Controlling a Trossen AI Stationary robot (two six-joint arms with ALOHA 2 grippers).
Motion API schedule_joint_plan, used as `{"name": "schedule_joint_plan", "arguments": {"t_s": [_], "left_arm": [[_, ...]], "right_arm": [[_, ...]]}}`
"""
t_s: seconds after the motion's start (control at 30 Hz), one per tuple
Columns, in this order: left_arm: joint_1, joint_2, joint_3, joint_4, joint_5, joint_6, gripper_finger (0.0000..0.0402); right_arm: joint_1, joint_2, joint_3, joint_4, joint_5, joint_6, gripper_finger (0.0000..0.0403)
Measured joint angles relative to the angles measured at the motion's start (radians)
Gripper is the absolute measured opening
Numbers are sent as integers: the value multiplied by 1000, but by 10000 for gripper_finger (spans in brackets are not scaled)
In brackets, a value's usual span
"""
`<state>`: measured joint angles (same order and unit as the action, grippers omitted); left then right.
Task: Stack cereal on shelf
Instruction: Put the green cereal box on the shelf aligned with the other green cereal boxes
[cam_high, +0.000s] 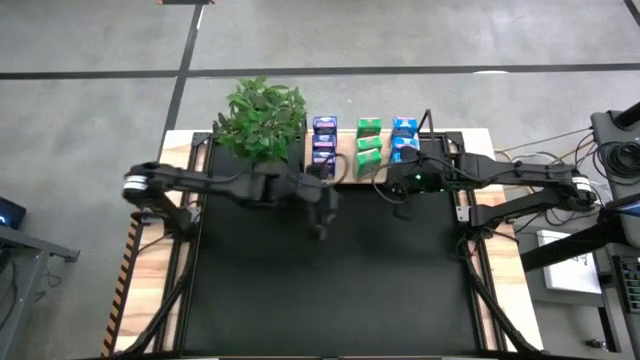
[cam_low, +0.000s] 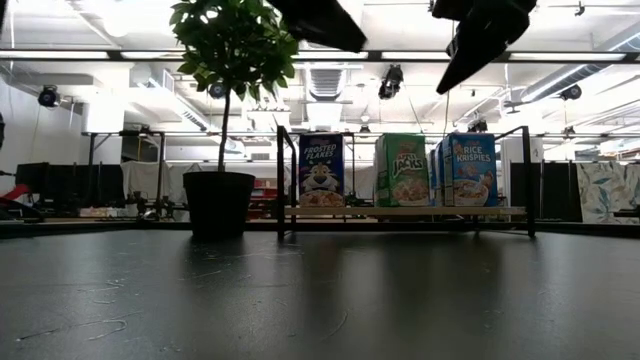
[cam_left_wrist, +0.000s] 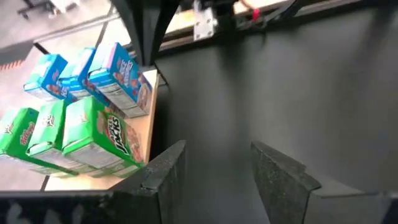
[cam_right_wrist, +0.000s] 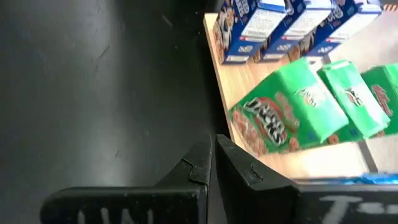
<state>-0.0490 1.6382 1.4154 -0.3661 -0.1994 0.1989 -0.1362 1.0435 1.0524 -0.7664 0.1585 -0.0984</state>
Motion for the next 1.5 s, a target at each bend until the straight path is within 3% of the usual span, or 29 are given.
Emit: {"name": "schedule_joint_plan", "arguments": {"t_s": [0.27, 0.57, 0.83, 1.13, 1.5], "left_arm": [[-34, -248, -332, 244, -4, -23, 161], [-33, -447, -587, 444, -45, -12, 161], [-32, -556, -667, 452, -82, -6, 161], [-33, -580, -694, 449, -83, 20, 161], [-32, -578, -694, 449, -126, 37, 161]], "right_arm": [[-7, 41, -34, 177, 6, -3, 13], [-71, 207, 131, 133, 53, 28, 13], [-191, 357, 303, -44, 53, -24, 13], [-257, 430, 321, -72, 51, -103, 13], [-270, 445, 321, -74, 52, 189, 13]]}}
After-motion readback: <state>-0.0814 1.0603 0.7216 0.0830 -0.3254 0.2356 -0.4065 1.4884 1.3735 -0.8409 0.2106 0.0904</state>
